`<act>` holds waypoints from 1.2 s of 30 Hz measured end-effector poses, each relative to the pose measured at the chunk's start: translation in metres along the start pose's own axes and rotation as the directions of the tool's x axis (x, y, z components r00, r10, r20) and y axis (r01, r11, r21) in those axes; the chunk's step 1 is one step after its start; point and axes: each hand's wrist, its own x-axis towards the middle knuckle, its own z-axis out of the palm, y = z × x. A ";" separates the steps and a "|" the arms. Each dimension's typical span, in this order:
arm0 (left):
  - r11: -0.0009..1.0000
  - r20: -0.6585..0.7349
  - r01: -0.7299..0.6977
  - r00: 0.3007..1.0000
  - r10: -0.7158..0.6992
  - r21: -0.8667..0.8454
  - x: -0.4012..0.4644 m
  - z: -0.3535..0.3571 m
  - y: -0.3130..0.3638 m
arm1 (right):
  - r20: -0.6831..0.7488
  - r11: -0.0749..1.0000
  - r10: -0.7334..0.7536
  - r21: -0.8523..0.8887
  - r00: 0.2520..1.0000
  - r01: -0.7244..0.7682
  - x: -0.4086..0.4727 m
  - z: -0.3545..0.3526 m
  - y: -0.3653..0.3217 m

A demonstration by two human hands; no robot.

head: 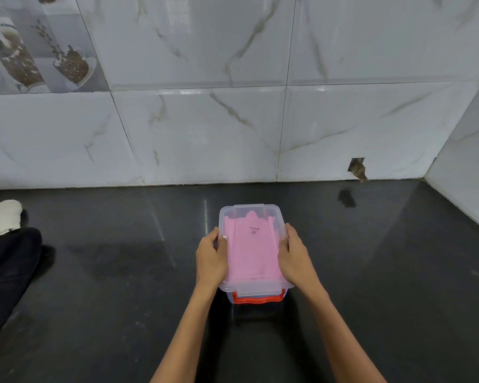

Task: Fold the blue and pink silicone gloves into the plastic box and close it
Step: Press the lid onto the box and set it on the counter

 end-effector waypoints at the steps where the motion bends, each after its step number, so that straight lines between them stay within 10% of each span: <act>1: 1.000 -0.001 0.003 1.000 -0.003 -0.003 0.000 0.001 0.000 | 0.007 1.000 0.002 -0.008 1.000 -0.001 0.000 0.000 0.001; 16: 0.927 -0.050 -0.022 0.998 0.044 0.375 0.000 0.001 0.000 | 0.037 0.869 0.057 -0.494 0.998 -0.031 0.005 -0.004 -0.008; 24: 0.389 0.377 -0.414 0.910 0.171 0.823 -0.015 0.027 0.019 | 0.271 0.724 -0.053 -0.652 0.961 0.223 0.049 -0.005 -0.033; 36: 0.501 0.381 -0.363 0.922 0.070 0.786 -0.013 0.018 0.020 | 0.276 0.706 -0.214 -0.619 0.937 0.344 0.061 0.018 -0.045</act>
